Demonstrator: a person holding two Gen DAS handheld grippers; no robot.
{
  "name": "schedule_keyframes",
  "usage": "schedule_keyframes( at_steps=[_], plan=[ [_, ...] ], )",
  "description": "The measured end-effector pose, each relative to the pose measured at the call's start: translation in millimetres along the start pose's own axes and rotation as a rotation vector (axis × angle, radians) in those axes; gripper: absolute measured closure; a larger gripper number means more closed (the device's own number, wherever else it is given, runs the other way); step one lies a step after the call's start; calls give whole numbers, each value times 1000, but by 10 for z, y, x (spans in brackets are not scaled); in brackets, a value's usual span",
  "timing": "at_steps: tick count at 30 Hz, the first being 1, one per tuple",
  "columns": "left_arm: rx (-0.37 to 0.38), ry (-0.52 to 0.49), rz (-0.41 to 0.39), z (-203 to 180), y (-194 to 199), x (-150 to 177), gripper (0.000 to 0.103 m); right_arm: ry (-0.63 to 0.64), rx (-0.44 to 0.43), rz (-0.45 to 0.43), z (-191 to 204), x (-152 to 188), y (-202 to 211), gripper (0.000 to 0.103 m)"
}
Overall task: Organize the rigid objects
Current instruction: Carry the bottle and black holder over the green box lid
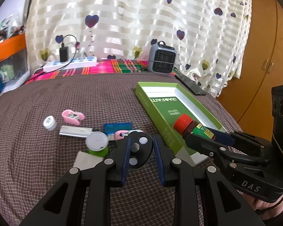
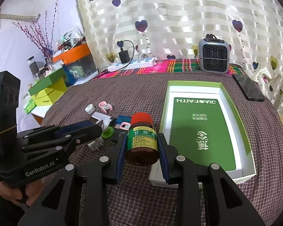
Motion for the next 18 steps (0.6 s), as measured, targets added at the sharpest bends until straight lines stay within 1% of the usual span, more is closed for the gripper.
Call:
schedule_keyframes(
  at_steps=[18],
  plan=[
    [86,-65,0,-540,-168,-114,79,-67,51,-31,-428,26,180,70]
  ],
)
Point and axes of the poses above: each gripper's, at about its wrist camera, not at the fingertips, and y roughly against the way its jaws point, z to its left, x to its underside, the point moved 9 cm from there along -y, roughly the way its jaws point, and after that the axes turned 13 degrees about -x, right-handed, at the moved point
